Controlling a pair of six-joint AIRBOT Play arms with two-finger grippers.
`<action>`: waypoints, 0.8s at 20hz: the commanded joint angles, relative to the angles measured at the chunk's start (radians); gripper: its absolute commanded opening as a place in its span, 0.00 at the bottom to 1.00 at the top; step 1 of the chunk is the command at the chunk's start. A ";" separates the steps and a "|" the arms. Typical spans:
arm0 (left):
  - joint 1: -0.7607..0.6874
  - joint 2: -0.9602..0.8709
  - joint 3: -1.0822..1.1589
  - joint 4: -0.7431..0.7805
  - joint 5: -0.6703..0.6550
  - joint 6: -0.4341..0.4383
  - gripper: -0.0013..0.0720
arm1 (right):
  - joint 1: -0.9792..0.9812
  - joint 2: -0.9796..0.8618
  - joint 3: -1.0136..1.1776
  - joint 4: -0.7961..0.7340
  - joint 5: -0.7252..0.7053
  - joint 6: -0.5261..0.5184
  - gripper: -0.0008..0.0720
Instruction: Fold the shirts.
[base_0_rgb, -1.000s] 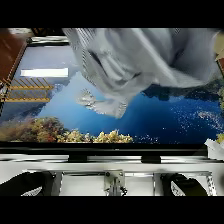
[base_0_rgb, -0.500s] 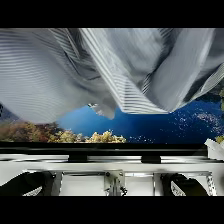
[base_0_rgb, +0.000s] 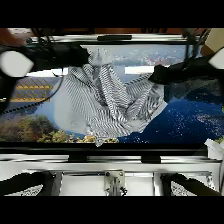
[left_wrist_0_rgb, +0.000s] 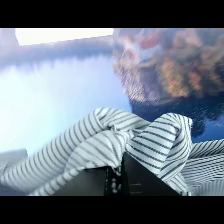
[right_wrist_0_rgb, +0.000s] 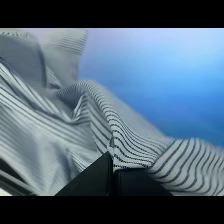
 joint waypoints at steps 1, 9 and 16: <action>0.017 -0.186 -0.048 -0.108 0.051 -0.129 0.10 | 0.000 -0.172 -0.090 0.103 -0.124 0.007 0.11; 0.135 -0.216 0.058 -0.176 -0.057 -0.092 1.00 | -0.080 -0.200 0.062 0.057 -0.089 -0.140 0.77; 0.070 -0.240 0.188 -0.179 -0.230 0.027 1.00 | -0.245 -0.077 0.060 -0.350 0.134 -0.044 0.68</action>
